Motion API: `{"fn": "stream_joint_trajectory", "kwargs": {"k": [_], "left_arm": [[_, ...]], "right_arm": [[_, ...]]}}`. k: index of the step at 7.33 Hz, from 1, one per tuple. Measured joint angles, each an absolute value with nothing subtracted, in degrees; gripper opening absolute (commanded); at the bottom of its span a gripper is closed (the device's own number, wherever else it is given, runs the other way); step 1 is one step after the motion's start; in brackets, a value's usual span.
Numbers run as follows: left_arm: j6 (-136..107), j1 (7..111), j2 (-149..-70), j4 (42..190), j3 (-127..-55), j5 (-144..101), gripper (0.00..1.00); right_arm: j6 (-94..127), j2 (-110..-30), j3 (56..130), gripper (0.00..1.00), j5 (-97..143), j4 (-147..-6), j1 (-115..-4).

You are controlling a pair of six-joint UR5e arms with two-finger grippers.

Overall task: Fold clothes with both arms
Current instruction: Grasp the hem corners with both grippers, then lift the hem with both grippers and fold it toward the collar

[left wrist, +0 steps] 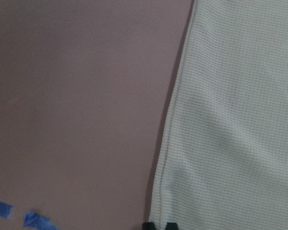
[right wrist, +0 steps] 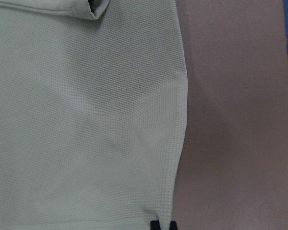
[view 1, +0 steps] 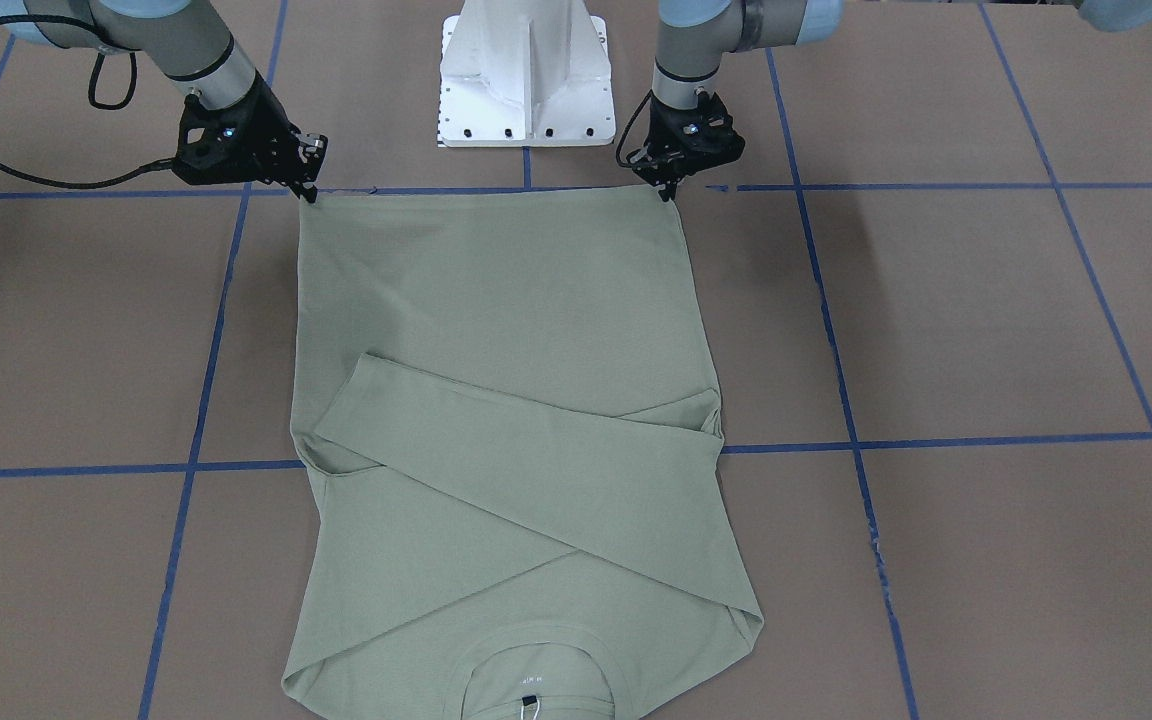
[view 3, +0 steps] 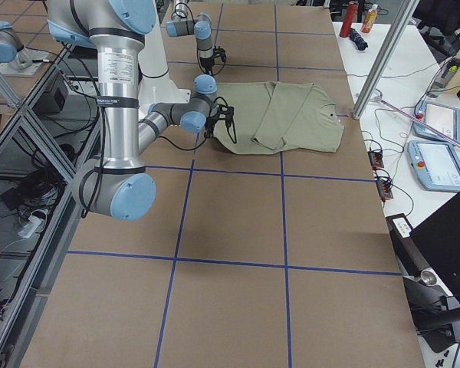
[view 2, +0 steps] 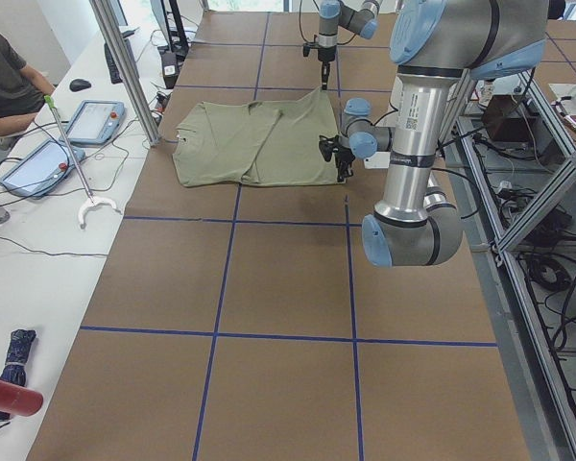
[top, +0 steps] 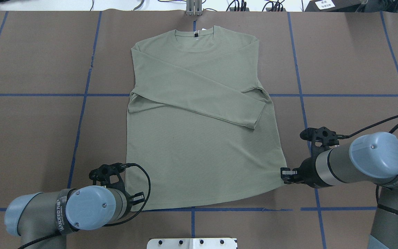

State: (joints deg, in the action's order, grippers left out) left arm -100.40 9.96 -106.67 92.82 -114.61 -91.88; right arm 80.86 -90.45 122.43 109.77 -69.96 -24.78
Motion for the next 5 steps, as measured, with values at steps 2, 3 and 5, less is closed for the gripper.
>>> {"fn": "stream_joint_trajectory", "kwargs": {"k": [2,3,5], "left_arm": [[-99.98,10.36,-106.40,92.48,-117.20,-92.21,0.00],[-99.52,10.62,-106.05,90.98,-120.00,-92.38,0.00],[-97.10,10.55,-105.98,83.52,-128.36,-92.52,0.00]], "right_arm": [[80.86,-90.54,122.84,0.00,109.80,-70.00,-25.06],[80.86,-90.82,123.26,0.00,110.28,-70.02,-25.41],[80.97,-93.34,125.90,0.00,114.14,-70.23,-26.45]]}}
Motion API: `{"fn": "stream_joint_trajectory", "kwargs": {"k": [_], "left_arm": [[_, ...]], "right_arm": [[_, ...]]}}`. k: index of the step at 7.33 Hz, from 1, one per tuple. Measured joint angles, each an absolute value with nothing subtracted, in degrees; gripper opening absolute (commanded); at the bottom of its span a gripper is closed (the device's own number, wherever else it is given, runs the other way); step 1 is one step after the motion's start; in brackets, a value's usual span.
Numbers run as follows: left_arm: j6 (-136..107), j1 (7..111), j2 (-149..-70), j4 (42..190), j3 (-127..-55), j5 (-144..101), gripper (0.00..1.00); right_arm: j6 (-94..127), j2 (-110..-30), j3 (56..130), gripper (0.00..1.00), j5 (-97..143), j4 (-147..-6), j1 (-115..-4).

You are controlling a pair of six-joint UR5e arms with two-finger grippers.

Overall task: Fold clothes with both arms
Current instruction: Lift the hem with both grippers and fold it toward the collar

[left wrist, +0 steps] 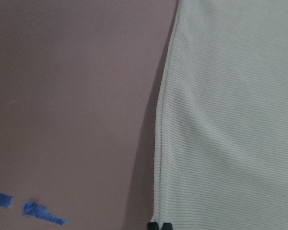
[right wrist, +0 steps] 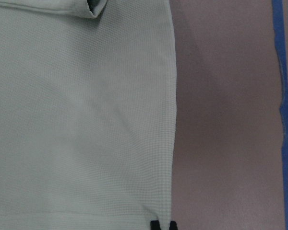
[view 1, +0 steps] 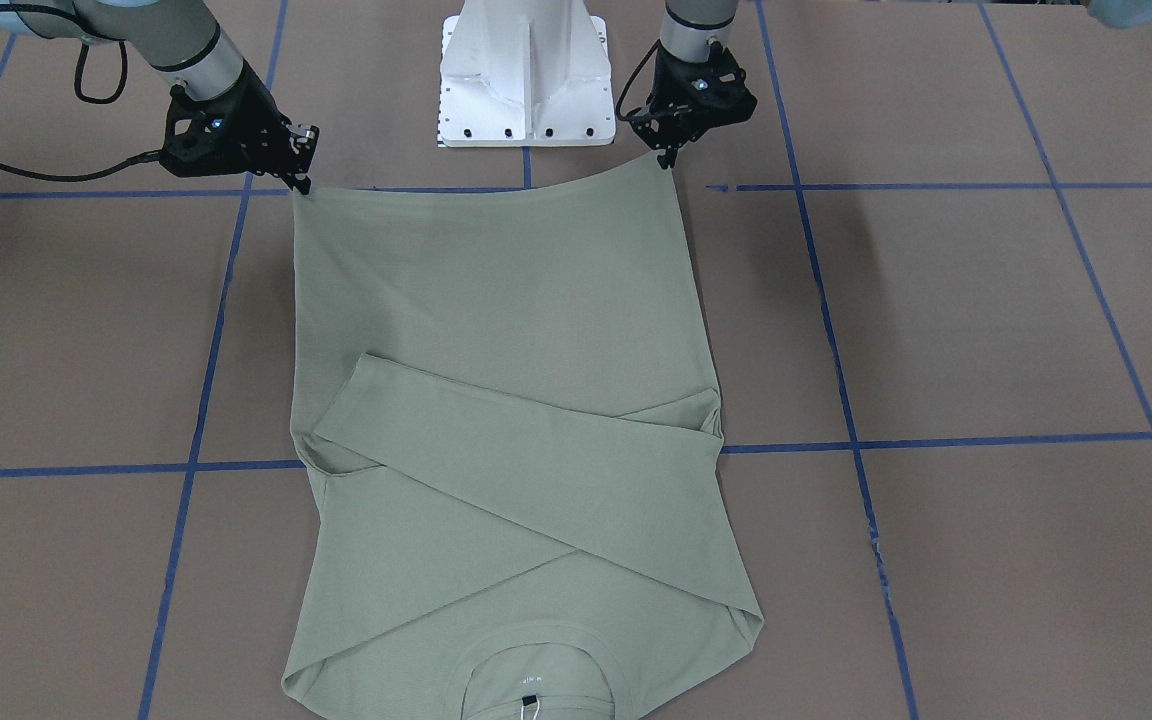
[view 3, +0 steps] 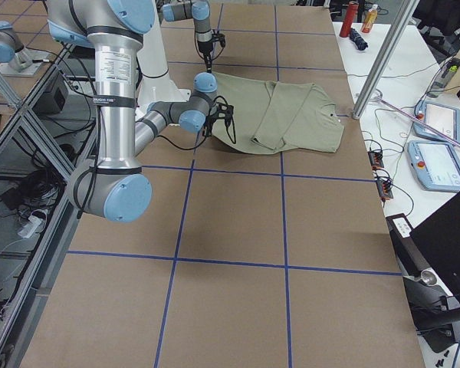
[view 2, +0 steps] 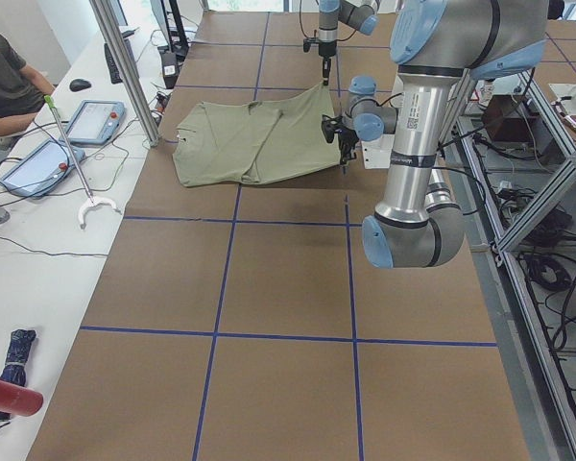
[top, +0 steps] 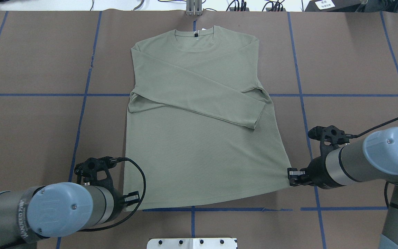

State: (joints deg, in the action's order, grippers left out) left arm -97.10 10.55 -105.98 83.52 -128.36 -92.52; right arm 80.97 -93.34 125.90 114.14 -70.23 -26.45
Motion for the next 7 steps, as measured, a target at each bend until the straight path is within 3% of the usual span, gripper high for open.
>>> {"fn": "stream_joint_trajectory", "kwargs": {"k": [4,7], "left_arm": [[-96.39,4.06,-106.66,75.83,-139.60,-93.10,0.00],[-96.29,3.48,-107.17,73.05,-141.84,-93.97,0.00]], "right_arm": [[81.54,-102.14,135.86,0.00,126.21,-70.17,-26.73],[81.05,-102.52,136.44,0.00,130.76,-70.12,-29.00]]}}
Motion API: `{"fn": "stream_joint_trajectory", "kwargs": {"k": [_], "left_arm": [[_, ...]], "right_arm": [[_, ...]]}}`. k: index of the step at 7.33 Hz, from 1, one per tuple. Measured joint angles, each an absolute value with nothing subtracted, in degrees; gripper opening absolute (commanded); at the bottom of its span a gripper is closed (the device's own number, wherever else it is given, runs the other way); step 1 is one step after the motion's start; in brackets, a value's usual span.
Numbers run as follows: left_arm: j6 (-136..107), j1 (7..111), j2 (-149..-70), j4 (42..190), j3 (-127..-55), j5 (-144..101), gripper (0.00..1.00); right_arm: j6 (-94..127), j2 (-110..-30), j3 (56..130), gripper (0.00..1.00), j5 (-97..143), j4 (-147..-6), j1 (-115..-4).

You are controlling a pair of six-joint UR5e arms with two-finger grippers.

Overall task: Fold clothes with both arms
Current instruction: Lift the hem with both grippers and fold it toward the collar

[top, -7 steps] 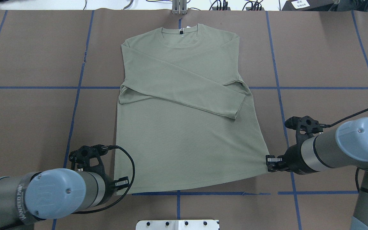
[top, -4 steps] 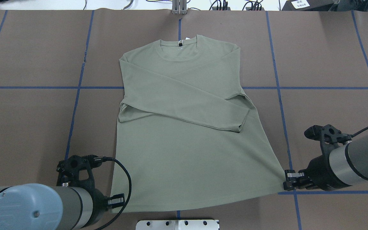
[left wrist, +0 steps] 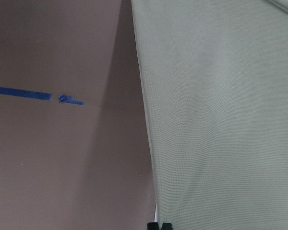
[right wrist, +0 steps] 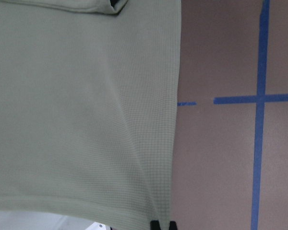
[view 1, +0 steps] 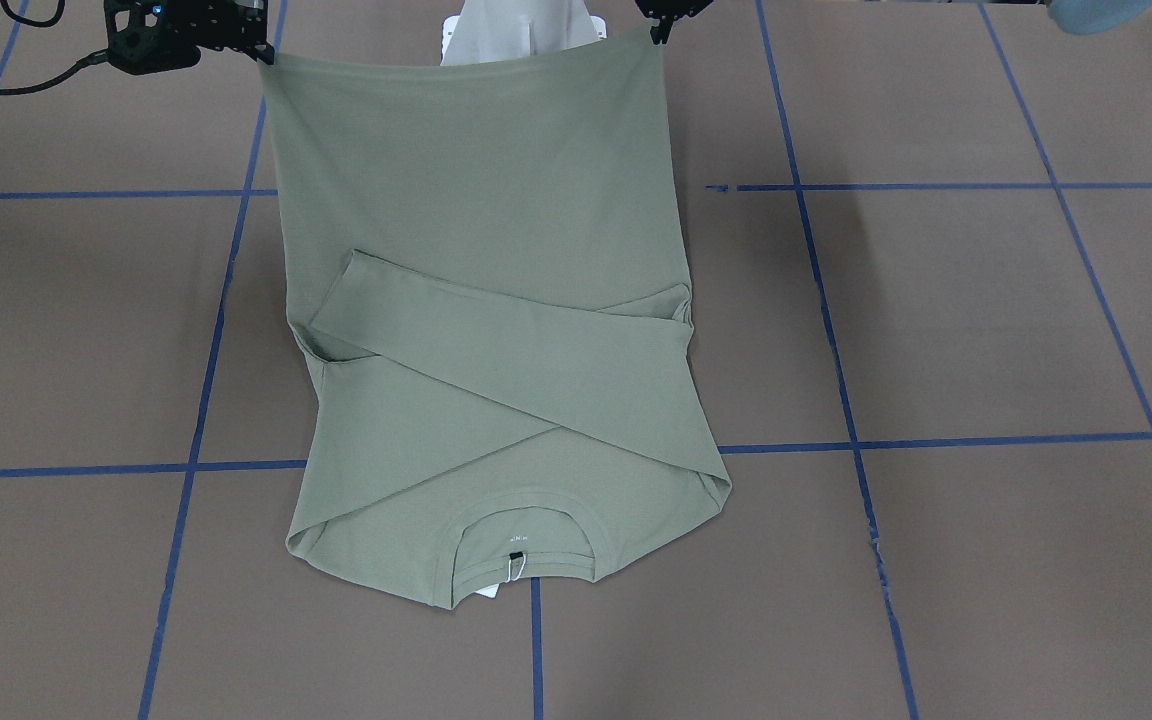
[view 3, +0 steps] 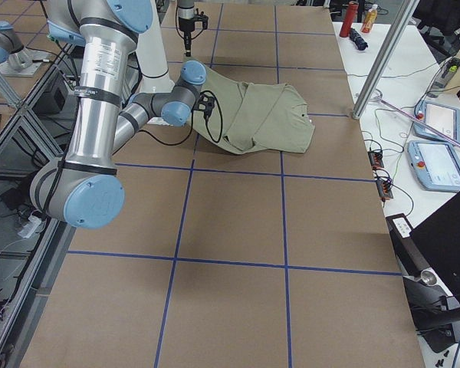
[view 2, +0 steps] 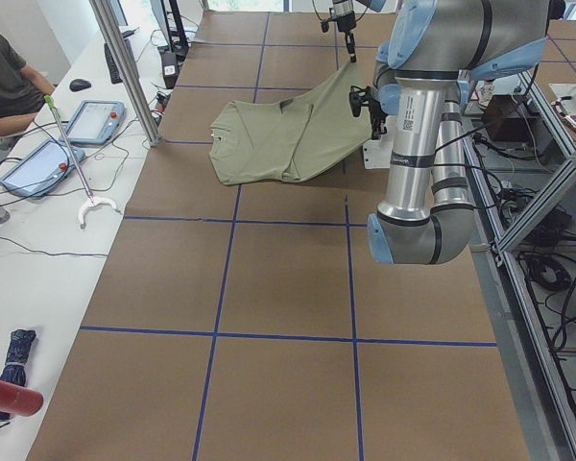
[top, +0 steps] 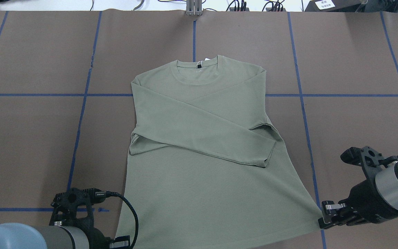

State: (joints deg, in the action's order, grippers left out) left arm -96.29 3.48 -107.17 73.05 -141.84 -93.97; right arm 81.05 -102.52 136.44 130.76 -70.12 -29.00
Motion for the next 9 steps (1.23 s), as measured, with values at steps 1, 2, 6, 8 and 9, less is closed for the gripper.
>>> {"fn": "stream_joint_trajectory", "kwargs": {"k": [1,2,6,8,9], "left_arm": [[-95.52,5.99,-107.90,72.98,-141.47,-94.15,0.00],[-93.32,9.95,-108.81,72.93,-140.71,-94.54,0.00],[-80.12,29.75,-115.92,73.20,-130.32,-101.87,0.00],[-77.48,34.06,-118.61,75.17,-123.92,-102.31,0.00],[-77.05,35.79,-119.84,77.84,-119.63,-102.32,0.00]], "right_arm": [[80.11,-100.56,134.50,0.00,130.99,-70.10,-32.20],[79.49,-96.84,131.14,0.00,131.08,-70.10,-35.88],[78.66,-81.56,117.48,0.00,130.38,-69.98,-47.35],[78.21,-72.98,108.74,0.00,127.88,-69.98,-49.87],[77.86,-68.89,103.73,0.00,126.34,-70.00,-50.42]]}}
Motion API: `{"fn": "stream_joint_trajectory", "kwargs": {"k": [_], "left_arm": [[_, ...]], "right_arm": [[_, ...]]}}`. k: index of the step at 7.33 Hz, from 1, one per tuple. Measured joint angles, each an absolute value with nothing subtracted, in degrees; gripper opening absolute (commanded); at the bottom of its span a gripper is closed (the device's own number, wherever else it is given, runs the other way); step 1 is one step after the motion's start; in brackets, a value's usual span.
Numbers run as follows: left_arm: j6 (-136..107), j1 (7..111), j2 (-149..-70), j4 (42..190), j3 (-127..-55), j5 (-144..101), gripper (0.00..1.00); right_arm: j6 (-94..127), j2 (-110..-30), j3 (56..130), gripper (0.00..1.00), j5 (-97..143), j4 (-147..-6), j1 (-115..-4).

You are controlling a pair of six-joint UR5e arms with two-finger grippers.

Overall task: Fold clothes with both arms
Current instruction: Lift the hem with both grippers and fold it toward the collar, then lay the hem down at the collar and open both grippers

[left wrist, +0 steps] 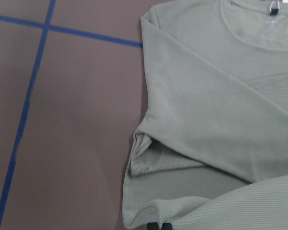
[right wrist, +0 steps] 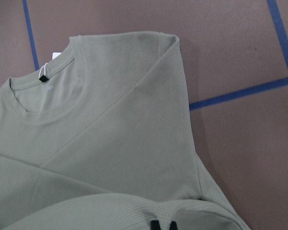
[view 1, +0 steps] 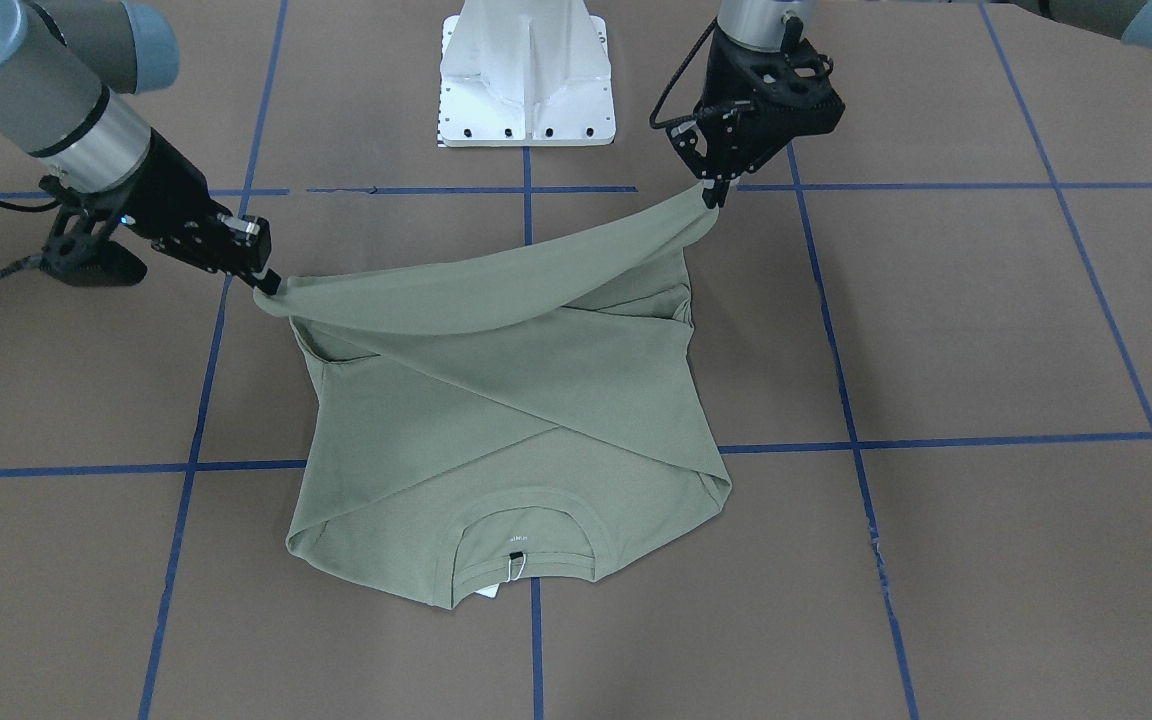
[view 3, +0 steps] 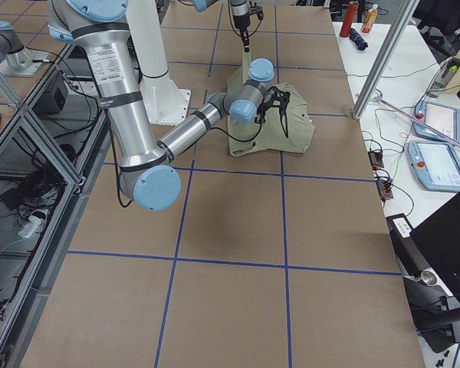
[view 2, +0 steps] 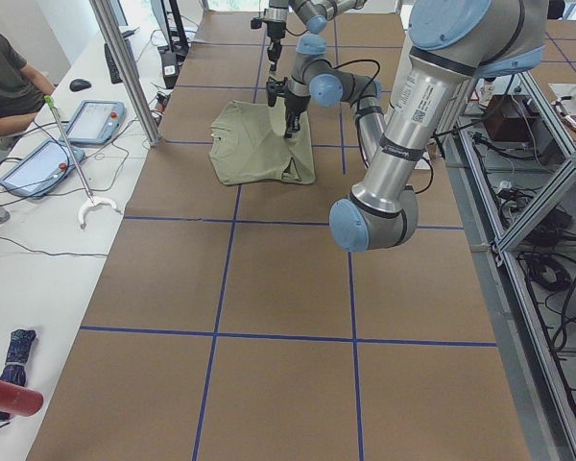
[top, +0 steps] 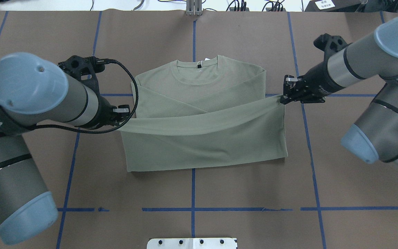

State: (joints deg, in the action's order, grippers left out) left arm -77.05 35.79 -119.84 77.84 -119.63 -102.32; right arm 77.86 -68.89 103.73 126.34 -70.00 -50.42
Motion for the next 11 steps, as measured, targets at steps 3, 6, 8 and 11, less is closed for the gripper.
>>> {"fn": "stream_joint_trajectory", "kwargs": {"k": [3,6,8,11], "left_arm": [[-76.75,39.10,-120.85,89.76,-106.76,-102.07,0.00],[-76.75,40.05,-121.04,98.83,-97.08,-101.37,0.00],[-76.82,40.17,-121.12,100.66,-94.55,-101.21,0.00],[-76.86,41.08,-121.71,101.28,-93.12,-101.12,0.00]], "right_arm": [[76.92,-59.84,90.04,0.00,122.45,-69.97,-51.16],[76.78,-56.83,84.34,0.00,120.33,-69.96,-51.39],[76.75,-55.04,81.29,0.00,120.03,-69.90,-52.00],[76.73,-53.72,79.24,0.00,119.71,-69.93,-53.00]]}}
